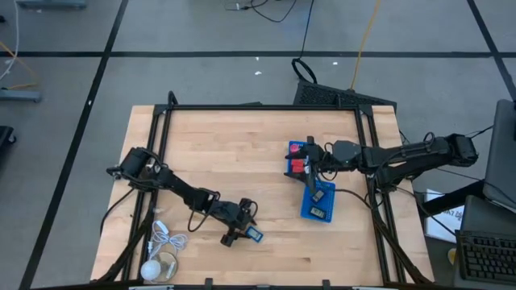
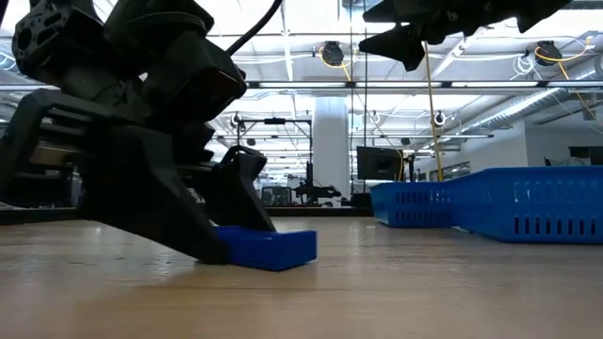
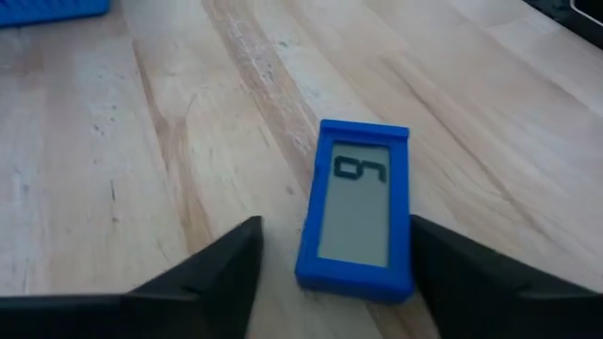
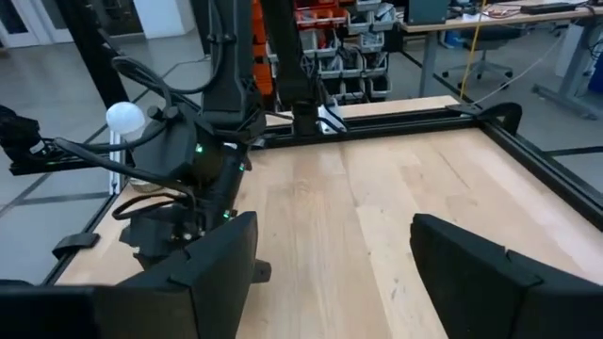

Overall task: Pick & Place Office items
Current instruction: Put the blue digital timer into the bottom blue bin

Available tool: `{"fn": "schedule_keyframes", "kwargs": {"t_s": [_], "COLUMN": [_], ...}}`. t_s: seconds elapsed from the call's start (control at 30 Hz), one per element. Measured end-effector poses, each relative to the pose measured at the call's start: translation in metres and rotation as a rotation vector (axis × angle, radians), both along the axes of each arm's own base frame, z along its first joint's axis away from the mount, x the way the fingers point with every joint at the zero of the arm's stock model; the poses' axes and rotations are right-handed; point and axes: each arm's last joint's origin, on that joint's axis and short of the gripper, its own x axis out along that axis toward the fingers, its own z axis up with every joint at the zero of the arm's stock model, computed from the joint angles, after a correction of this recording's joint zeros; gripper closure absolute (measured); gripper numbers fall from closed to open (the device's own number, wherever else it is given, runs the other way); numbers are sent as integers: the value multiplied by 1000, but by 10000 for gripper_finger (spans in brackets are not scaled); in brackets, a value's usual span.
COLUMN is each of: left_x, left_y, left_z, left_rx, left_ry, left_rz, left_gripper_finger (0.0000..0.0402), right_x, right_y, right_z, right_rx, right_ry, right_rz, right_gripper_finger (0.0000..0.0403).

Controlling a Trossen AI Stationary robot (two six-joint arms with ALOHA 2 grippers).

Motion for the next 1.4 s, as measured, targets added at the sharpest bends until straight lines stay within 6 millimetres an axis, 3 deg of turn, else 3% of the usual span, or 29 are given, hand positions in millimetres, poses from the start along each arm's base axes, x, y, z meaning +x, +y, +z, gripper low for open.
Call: {"fn": "schedule_keyframes", "kwargs": {"t_s": [0.2,0.33,0.47,0.6,0.77,0.93,1.13,1.4], "left_x": [1,1,-1,-7,-15,-18,-18,-18], "left_y": [3,11,16,27,40,46,49,51], "left_z": [1,18,58,92,126,135,133,132], "left_rx": [28,150,357,603,742,790,803,825], "left_ry": [-8,-83,-262,-365,-452,-465,-440,-414], "left_rz": [17,56,132,244,325,325,326,365], "left_gripper_finger": [250,250,250,250,250,250,250,250], "right_x": [0,0,6,23,47,67,77,75], "right_y": [0,0,0,4,8,8,0,-6], "right_z": [0,-1,-9,-27,-49,-67,-80,-74], "right_rx": [84,157,228,280,310,372,432,440], "right_ry": [0,9,48,86,48,-46,-60,-110], "right_rz": [-15,-25,-43,-82,-108,-86,-45,-105], "right_gripper_finger": [136,136,136,136,136,136,136,144]}}
